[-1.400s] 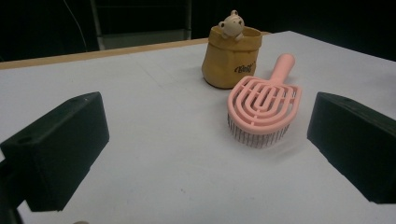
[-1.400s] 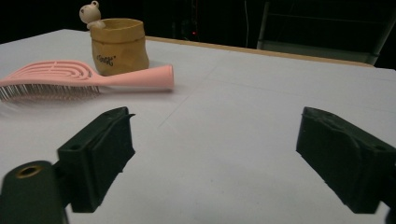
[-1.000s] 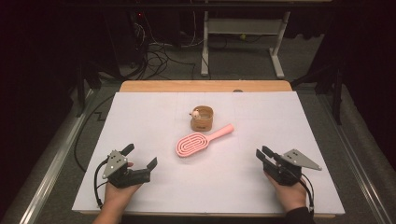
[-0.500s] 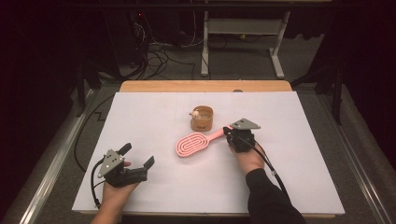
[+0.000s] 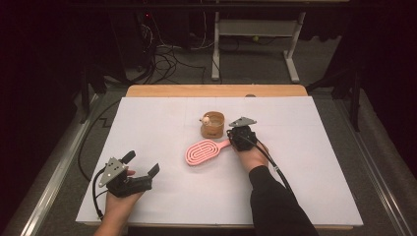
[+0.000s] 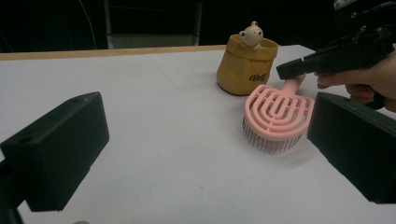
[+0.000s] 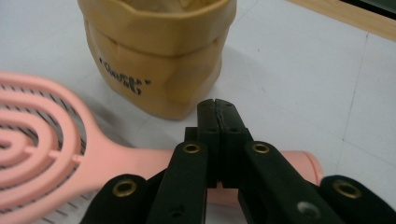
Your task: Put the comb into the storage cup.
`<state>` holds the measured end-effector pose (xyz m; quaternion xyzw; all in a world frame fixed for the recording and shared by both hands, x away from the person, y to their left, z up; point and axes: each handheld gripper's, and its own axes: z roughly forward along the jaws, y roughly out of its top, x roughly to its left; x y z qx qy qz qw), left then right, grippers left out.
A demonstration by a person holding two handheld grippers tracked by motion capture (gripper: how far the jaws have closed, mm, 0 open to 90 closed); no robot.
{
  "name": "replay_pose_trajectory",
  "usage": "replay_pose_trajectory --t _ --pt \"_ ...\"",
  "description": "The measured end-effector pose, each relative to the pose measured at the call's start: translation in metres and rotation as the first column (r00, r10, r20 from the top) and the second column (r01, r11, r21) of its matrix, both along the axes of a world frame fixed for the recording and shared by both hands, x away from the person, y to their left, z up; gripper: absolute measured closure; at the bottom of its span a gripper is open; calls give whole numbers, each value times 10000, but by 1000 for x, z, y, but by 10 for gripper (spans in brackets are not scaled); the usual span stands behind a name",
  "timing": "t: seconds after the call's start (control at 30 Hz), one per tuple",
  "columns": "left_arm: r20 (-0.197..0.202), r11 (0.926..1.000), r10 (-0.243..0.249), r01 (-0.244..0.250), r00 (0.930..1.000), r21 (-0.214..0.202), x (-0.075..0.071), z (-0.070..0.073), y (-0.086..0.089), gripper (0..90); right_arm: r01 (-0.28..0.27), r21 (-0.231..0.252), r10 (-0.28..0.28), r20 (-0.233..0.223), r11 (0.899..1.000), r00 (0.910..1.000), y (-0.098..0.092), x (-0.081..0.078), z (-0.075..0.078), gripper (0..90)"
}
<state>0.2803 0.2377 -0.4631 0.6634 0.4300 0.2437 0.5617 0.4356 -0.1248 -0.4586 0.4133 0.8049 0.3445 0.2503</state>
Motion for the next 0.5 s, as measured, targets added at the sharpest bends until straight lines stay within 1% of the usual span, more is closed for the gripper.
replay_pose_trajectory --t 0.07,0.13,0.17,0.3,0.4,0.43,0.47,0.5 --pt "17 10000 20 -20 10000 -11 0 0 0 0 -5 -108 5 -82 9999 10000 -2 -2 -1 900" --pt "20 10000 12 -12 10000 0 -1 1 0 0 -31 -79 31 -101 10000 9999 -3 -4 -1 900" --pt "32 10000 17 -17 10000 -15 -1 1 0 0 -34 -101 33 -74 9999 10000 -6 -9 -1 900" --pt "40 10000 2 -2 10000 9 -2 1 0 0 -50 -12 50 -94 10000 9999 -15 -21 -2 900" --pt "47 10000 15 -15 10000 -15 -2 2 -1 0 -69 -8 68 -168 10000 9998 -22 -29 -3 900" --pt "47 10000 15 -15 10000 -15 -2 2 -1 0 -69 -8 68 -168 10000 9998 -22 -29 -3 900" --pt "42 10000 18 -18 10000 -28 -1 2 -2 0 -77 118 79 -155 9999 9998 -27 -35 -2 900" --pt "40 10000 22 -22 10000 -22 -1 2 -2 0 -140 121 142 -176 9998 9997 -29 -37 -2 900"
